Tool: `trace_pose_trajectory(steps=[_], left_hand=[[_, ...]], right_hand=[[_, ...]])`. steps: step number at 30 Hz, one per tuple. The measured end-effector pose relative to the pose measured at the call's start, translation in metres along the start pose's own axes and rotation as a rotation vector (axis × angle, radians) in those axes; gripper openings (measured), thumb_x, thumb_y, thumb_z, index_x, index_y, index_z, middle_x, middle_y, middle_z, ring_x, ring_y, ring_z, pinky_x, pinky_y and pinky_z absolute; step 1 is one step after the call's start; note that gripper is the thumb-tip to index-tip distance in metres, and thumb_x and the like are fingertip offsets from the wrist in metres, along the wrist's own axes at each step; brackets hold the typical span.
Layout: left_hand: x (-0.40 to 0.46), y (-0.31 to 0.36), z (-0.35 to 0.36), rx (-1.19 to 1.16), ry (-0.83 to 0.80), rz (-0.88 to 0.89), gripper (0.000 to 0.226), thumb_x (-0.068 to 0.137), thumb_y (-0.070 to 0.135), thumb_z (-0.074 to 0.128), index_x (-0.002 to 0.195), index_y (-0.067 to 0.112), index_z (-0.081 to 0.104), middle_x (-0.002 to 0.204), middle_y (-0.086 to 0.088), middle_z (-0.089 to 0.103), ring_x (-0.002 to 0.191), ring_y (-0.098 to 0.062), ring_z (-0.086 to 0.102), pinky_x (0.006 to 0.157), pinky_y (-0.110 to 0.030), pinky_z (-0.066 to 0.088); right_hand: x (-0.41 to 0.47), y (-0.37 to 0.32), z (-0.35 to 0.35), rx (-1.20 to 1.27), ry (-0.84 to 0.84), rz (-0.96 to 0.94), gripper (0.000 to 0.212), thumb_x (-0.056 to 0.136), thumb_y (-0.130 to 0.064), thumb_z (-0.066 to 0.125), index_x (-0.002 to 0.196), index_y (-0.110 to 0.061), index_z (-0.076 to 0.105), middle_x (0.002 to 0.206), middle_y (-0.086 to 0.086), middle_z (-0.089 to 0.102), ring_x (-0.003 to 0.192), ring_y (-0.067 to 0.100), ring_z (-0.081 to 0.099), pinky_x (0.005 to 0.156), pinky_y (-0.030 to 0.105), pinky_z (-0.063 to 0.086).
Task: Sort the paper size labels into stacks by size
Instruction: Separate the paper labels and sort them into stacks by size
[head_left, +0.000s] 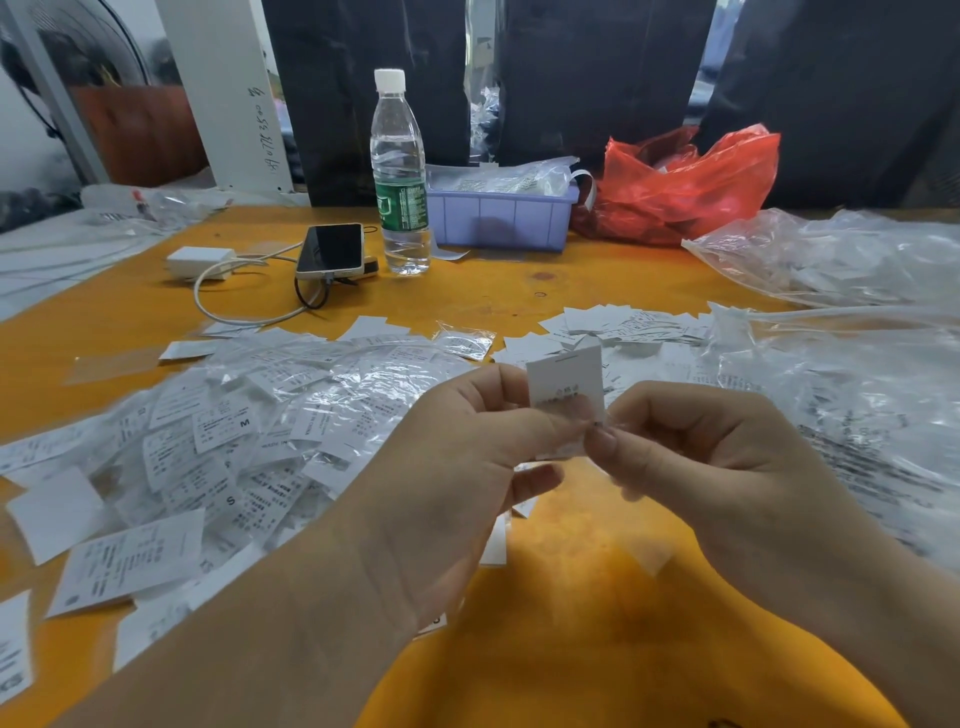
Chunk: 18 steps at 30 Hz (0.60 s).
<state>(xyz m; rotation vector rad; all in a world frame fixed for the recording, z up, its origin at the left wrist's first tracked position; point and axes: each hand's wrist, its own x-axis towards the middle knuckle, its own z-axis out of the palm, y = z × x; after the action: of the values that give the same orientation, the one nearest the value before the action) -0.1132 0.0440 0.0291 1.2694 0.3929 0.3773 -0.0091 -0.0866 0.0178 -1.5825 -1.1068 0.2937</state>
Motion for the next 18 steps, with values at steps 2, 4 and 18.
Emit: trace_pose_trajectory(steps=[2, 4, 18], left_hand=[[0.0, 0.001, -0.001, 0.051, 0.003, 0.006, 0.051, 0.055, 0.025, 0.077, 0.1, 0.003, 0.069, 0.08, -0.001, 0.072, 0.067, -0.006, 0.064, 0.065, -0.028, 0.049], [-0.001, 0.003, -0.005, 0.172, -0.004, 0.034, 0.045, 0.057, 0.026, 0.086, 0.097, 0.009, 0.072, 0.067, 0.002, 0.066, 0.054, -0.001, 0.055, 0.062, -0.027, 0.043], [-0.001, 0.004, -0.012, 0.113, -0.035, 0.18, 0.026, 0.061, 0.033, 0.08, 0.085, 0.023, 0.08, 0.061, 0.005, 0.061, 0.046, -0.006, 0.037, 0.053, -0.022, 0.037]], right_hand=[[0.001, 0.001, -0.001, 0.003, 0.018, -0.011, 0.029, 0.078, -0.04, 0.069, 0.076, -0.012, 0.069, 0.065, 0.017, 0.047, 0.062, 0.04, 0.039, 0.057, 0.055, 0.035], [0.001, 0.002, -0.001, 0.017, 0.021, -0.013, 0.021, 0.078, -0.035, 0.069, 0.077, -0.014, 0.071, 0.064, 0.015, 0.049, 0.061, 0.038, 0.039, 0.055, 0.053, 0.034], [0.003, -0.004, -0.004, 0.333, -0.096, 0.128, 0.011, 0.069, -0.023, 0.075, 0.074, -0.014, 0.077, 0.069, 0.011, 0.068, 0.057, 0.016, 0.055, 0.052, 0.025, 0.046]])
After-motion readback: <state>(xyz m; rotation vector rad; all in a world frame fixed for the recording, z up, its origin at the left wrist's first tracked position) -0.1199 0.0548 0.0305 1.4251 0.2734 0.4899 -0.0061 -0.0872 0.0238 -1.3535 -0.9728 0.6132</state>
